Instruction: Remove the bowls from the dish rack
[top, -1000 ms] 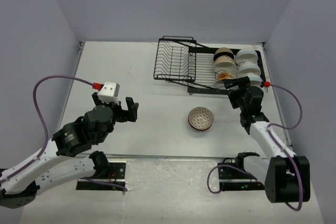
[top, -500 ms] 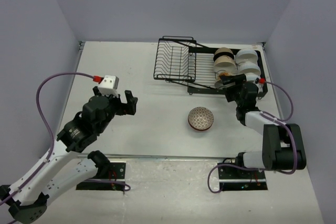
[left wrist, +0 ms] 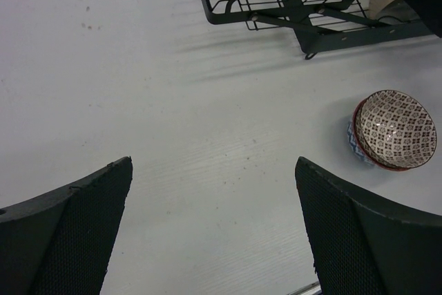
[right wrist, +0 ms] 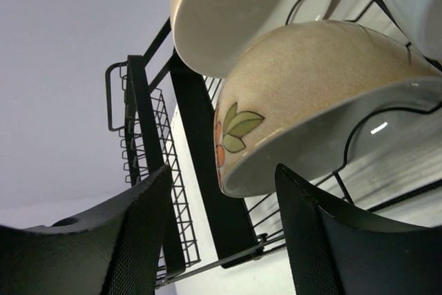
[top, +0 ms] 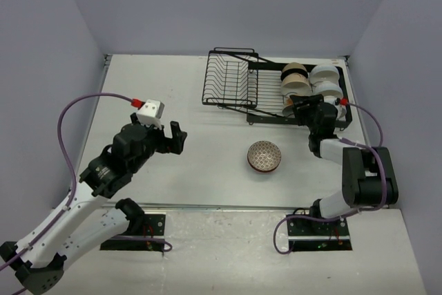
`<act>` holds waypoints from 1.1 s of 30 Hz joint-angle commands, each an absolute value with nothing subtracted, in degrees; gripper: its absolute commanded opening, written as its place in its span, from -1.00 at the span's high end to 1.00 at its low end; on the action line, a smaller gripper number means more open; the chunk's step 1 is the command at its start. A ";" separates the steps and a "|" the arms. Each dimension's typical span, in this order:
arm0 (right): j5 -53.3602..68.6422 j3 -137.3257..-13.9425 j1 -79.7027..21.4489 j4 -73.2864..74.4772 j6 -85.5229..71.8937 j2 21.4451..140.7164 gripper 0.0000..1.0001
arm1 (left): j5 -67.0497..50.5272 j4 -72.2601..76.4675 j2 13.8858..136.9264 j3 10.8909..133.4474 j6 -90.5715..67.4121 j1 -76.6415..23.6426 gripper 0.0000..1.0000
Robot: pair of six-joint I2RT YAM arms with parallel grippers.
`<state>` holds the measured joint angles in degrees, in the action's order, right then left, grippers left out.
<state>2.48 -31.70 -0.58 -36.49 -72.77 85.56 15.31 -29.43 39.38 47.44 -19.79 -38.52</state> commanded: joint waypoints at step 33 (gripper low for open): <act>1.23 -26.55 -0.26 -68.27 -74.71 96.76 0.92 | 7.21 -26.02 40.78 46.58 -16.52 -37.97 -1.00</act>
<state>1.10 -27.68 -0.34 -60.31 -74.70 95.35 8.93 -28.23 41.12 46.98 -18.22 -38.30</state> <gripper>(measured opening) 0.073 0.997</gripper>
